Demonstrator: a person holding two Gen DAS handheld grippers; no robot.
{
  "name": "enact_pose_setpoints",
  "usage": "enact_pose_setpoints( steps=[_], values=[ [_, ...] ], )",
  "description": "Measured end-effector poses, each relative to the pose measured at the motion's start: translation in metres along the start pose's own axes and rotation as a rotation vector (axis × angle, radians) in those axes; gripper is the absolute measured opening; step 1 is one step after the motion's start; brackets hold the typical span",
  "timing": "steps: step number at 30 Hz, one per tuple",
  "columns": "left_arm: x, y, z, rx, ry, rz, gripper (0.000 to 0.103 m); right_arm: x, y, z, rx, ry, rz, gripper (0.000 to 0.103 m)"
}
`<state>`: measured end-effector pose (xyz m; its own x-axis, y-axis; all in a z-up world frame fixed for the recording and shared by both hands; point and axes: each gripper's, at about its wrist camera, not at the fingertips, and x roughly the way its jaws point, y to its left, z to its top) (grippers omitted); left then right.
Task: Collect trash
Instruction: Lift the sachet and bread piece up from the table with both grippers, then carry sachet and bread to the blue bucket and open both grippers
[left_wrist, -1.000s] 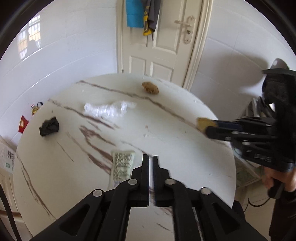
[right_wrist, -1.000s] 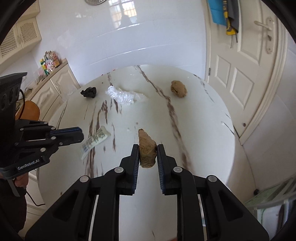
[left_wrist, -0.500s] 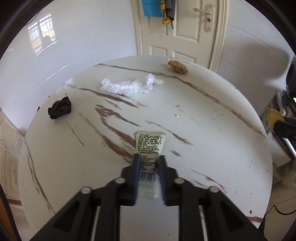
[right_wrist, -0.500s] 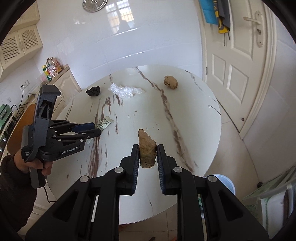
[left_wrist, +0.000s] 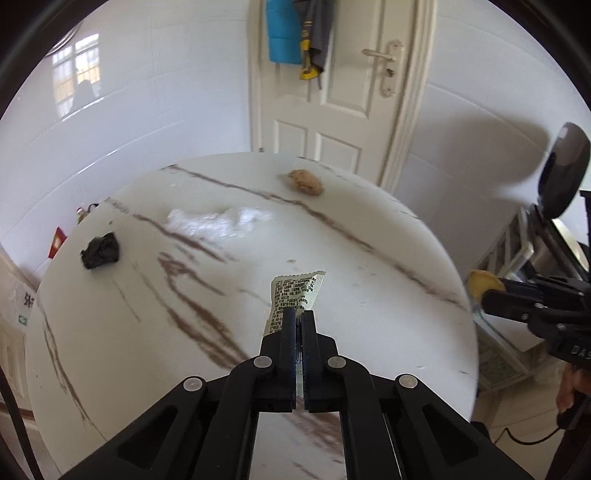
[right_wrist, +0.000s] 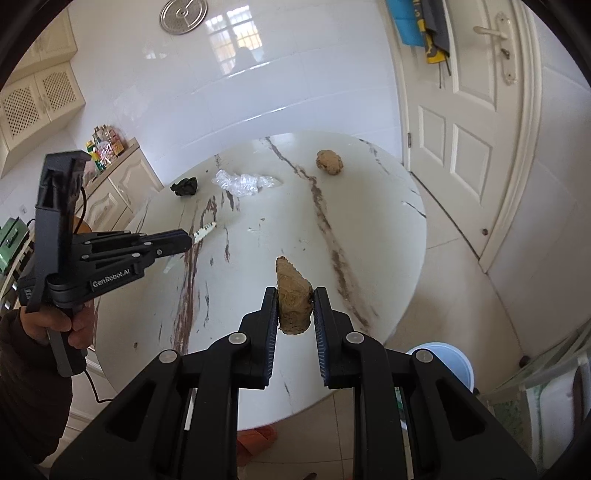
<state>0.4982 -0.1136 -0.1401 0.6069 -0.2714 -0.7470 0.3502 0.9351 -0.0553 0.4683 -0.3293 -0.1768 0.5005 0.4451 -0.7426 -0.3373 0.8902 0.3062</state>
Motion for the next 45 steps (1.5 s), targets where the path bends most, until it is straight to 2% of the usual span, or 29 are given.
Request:
enact_pose_setpoints(
  steps=[4, 9, 18, 20, 24, 29, 34, 37, 39, 43, 45],
  values=[
    [-0.006, -0.023, 0.007, 0.021, -0.009, -0.064, 0.000, -0.011, -0.012, -0.006, 0.019, -0.016, -0.003, 0.018],
    [-0.004, -0.068, 0.019, 0.095, -0.018, -0.114, 0.000, -0.024, -0.035, -0.016, 0.057, -0.032, -0.019, 0.018],
    [0.043, -0.167, 0.048, 0.248, 0.035, -0.232, 0.000, -0.061, -0.109, -0.044, 0.179, -0.078, -0.110, 0.018],
    [0.060, -0.183, 0.055, 0.272, 0.055, -0.240, 0.000, -0.059, -0.124, -0.048, 0.206, -0.082, -0.107, 0.020],
    [0.092, -0.209, 0.064, 0.306, 0.101, -0.242, 0.000, -0.055, -0.151, -0.058, 0.257, -0.081, -0.133, 0.039],
    [0.137, -0.236, 0.072, 0.337, 0.165, -0.228, 0.002, -0.059, -0.181, -0.076, 0.307, -0.069, -0.164, 0.041],
    [0.163, -0.252, 0.080, 0.344, 0.181, -0.204, 0.007, -0.065, -0.198, -0.085, 0.336, -0.066, -0.182, 0.043],
    [0.166, -0.256, 0.079, 0.345, 0.169, -0.191, 0.022, -0.068, -0.202, -0.087, 0.340, -0.063, -0.189, 0.044],
    [0.162, -0.256, 0.078, 0.333, 0.151, -0.184, 0.037, -0.069, -0.200, -0.086, 0.336, -0.065, -0.191, 0.044],
    [0.134, -0.237, 0.071, 0.305, 0.114, -0.161, 0.046, -0.074, -0.183, -0.076, 0.308, -0.073, -0.193, 0.045],
    [0.113, -0.221, 0.069, 0.284, 0.085, -0.136, 0.059, -0.077, -0.174, -0.069, 0.291, -0.081, -0.193, 0.046]
  ],
)
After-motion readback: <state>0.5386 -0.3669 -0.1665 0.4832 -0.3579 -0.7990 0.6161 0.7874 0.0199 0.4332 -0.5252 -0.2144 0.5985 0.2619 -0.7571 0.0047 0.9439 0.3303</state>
